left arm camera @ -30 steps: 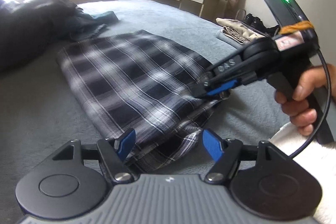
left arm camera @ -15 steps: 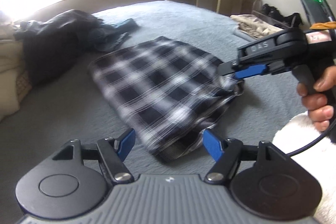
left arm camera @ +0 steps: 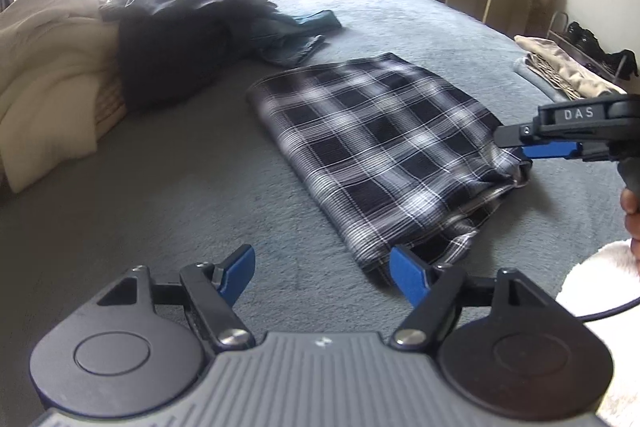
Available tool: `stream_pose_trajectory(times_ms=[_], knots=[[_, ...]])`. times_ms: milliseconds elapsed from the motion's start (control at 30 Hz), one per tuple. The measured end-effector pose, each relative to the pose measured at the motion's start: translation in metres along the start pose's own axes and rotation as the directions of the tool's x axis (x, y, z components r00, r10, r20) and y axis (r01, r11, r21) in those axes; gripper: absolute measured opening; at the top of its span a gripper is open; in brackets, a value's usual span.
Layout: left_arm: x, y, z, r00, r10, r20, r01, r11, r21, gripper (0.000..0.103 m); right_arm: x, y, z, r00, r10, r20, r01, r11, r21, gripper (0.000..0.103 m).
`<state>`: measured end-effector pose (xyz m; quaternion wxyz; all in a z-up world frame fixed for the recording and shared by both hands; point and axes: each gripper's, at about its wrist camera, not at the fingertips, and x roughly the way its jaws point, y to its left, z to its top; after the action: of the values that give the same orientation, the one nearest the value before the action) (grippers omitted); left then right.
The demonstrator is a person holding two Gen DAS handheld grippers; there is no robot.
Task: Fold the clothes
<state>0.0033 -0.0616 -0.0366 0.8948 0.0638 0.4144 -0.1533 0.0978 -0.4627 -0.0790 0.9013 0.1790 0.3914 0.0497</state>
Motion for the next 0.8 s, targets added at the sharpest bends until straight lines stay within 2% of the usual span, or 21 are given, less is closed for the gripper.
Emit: stream_pose_trajectory(times_ms=[300,800], knots=[[0.002,0.004,-0.002,0.999,0.027,-0.016,-0.028,1.0,-0.011,0.082,0.003,0.002,0.0,1.0,-0.017,-0.011,0.016,1.0,-0.008,0.055],[0.007,0.011,-0.003,0.996,0.07,-0.059,-0.074,0.995,-0.061,0.083,0.0,0.005,-0.003,1.0,-0.017,-0.006,0.017,1.0,-0.003,0.056]])
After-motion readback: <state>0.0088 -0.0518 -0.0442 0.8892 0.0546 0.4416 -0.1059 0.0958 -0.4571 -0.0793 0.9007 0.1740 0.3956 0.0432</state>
